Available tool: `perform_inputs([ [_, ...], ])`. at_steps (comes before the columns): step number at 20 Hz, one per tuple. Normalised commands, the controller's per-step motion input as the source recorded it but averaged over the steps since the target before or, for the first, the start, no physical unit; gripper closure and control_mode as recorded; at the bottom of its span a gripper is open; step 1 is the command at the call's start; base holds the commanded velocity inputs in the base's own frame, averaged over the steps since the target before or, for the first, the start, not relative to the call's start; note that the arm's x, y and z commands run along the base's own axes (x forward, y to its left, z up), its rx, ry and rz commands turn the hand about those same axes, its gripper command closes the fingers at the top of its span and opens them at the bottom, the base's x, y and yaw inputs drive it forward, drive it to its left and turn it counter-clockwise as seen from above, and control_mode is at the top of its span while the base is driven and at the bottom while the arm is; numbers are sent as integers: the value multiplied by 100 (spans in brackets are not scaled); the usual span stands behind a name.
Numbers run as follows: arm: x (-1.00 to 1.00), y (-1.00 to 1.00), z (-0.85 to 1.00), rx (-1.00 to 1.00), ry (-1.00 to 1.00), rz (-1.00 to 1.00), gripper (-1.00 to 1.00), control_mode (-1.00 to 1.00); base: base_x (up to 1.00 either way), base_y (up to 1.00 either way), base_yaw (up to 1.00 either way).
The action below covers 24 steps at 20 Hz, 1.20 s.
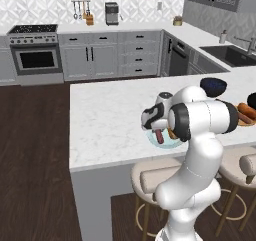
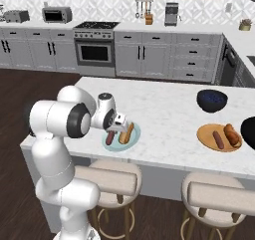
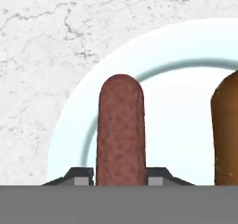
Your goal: Place one bun and one sausage from the bowl on each plate.
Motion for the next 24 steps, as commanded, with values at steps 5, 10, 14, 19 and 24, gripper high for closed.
perform_inputs([
  [5, 0, 0, 0, 0, 0, 0, -100, -100, 0, 0, 0],
  [10, -2, 0, 0, 0, -9, 0, -100, -100, 0, 0, 0],
  [14, -8, -6, 5, 0, -19, 0, -100, -100, 0, 0, 0],
  [19, -65, 0, 60, 0, -15, 0, -100, -100, 0, 0, 0],
  [24, -78, 0, 99, 0, 0, 0, -100, -100, 0, 0, 0],
])
